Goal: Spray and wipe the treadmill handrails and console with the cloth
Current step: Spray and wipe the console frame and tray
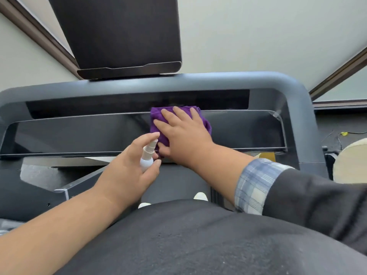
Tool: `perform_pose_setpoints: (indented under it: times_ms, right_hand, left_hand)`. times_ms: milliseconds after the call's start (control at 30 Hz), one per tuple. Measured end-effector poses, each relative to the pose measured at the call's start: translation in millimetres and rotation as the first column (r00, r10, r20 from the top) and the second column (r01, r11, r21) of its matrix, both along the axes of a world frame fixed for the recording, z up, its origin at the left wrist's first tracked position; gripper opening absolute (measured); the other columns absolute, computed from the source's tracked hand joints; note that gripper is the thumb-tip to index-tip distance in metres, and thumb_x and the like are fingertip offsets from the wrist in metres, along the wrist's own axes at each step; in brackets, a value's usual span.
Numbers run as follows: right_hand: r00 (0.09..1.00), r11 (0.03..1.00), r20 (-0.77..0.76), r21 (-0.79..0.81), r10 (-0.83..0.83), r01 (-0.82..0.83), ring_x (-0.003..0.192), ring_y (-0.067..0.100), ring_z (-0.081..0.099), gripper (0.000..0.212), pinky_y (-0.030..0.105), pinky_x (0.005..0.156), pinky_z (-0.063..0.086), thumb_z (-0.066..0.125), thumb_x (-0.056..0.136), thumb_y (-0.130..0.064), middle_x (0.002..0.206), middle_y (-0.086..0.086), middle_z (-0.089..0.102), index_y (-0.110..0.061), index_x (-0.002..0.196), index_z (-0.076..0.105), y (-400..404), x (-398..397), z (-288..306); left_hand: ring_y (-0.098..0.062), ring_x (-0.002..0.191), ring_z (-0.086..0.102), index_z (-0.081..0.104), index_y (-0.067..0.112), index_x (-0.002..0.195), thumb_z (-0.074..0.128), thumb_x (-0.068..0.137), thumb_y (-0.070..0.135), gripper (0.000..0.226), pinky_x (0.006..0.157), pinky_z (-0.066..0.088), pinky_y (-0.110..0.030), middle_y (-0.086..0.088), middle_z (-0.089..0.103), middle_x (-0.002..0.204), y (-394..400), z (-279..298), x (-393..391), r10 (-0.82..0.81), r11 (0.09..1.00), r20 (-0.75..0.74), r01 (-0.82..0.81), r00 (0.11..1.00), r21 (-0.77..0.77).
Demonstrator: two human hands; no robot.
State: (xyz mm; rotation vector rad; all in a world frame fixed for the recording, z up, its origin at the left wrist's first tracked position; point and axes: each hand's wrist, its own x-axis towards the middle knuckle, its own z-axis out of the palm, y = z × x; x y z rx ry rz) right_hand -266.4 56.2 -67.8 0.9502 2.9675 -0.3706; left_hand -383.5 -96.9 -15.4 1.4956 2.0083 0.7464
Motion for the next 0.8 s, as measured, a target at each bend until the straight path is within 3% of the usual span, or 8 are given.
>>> perform_pose_setpoints:
  times_ms: [200, 300, 433, 600, 700, 800]
  right_hand:
    - [0.941, 0.947, 0.110, 0.069, -0.320, 0.314, 0.147, 0.035, 0.024, 0.071, 0.069, 0.112, 0.018, 0.036, 0.081, -0.063, 0.160, 0.002, 0.032, -0.040, 0.148, 0.039, 35, 132, 6]
    - [0.925, 0.936, 0.149, 0.091, -0.351, 0.341, 0.147, 0.037, 0.022, 0.072, 0.064, 0.116, 0.020, 0.037, 0.082, -0.062, 0.160, 0.006, 0.032, -0.039, 0.150, 0.038, 39, 166, 10]
    - [0.912, 0.925, 0.159, 0.101, -0.377, 0.365, 0.148, 0.035, 0.020, 0.074, 0.064, 0.116, 0.016, 0.033, 0.082, -0.061, 0.163, 0.005, 0.027, -0.036, 0.151, 0.036, 33, 147, 10]
    - [0.957, 0.962, 0.104, 0.076, -0.270, 0.263, 0.149, 0.035, 0.018, 0.076, 0.067, 0.114, 0.012, 0.031, 0.083, -0.066, 0.164, 0.004, 0.024, -0.034, 0.152, 0.032, 19, 88, 5]
    - [0.979, 0.985, 0.119, 0.065, -0.167, 0.160, 0.150, 0.037, 0.011, 0.089, 0.069, 0.113, 0.007, 0.025, 0.080, -0.083, 0.166, 0.004, 0.017, -0.034, 0.155, 0.024, 10, 52, 3]
    - [0.984, 0.992, 0.143, 0.070, -0.110, 0.101, 0.150, 0.036, 0.010, 0.097, 0.069, 0.114, 0.009, 0.023, 0.076, -0.089, 0.166, 0.003, 0.016, -0.034, 0.156, 0.019, 13, 50, 4]
  left_hand:
    - [-0.005, 0.079, 0.060, 0.030, 0.073, 0.126, 0.066, 0.087, 0.027, 0.070, 0.075, 0.047, -0.027, 0.024, 0.060, 0.100, 18, -3, 24, -0.076, 0.997, 0.020, 0.076, 0.997, -0.015]
    - [-0.001, 0.078, 0.059, 0.031, 0.071, 0.128, 0.066, 0.087, 0.027, 0.069, 0.073, 0.045, -0.024, 0.023, 0.061, 0.097, 24, -1, 29, -0.105, 0.994, 0.030, 0.105, 0.994, -0.005]
    - [-0.001, 0.084, 0.060, 0.031, 0.071, 0.128, 0.067, 0.087, 0.025, 0.071, 0.075, 0.045, -0.021, 0.026, 0.060, 0.100, 19, 5, 26, -0.072, 0.997, -0.009, 0.072, 0.997, 0.008]
    - [-0.002, 0.086, 0.060, 0.030, 0.072, 0.129, 0.068, 0.087, 0.025, 0.073, 0.075, 0.044, -0.020, 0.028, 0.059, 0.103, 2, 5, 21, -0.022, 1.000, -0.056, 0.021, 0.998, -0.018]
    - [-0.001, 0.083, 0.061, 0.028, 0.074, 0.128, 0.071, 0.087, 0.020, 0.080, 0.078, 0.046, -0.023, 0.025, 0.062, 0.096, -7, 6, 23, -0.006, 0.999, -0.048, 0.005, 0.999, -0.034]
    - [0.003, 0.085, 0.059, 0.025, 0.078, 0.125, 0.071, 0.088, 0.020, 0.083, 0.078, 0.044, -0.017, 0.027, 0.062, 0.095, -11, 9, 25, 0.011, 0.999, -0.073, -0.014, 0.997, -0.037]
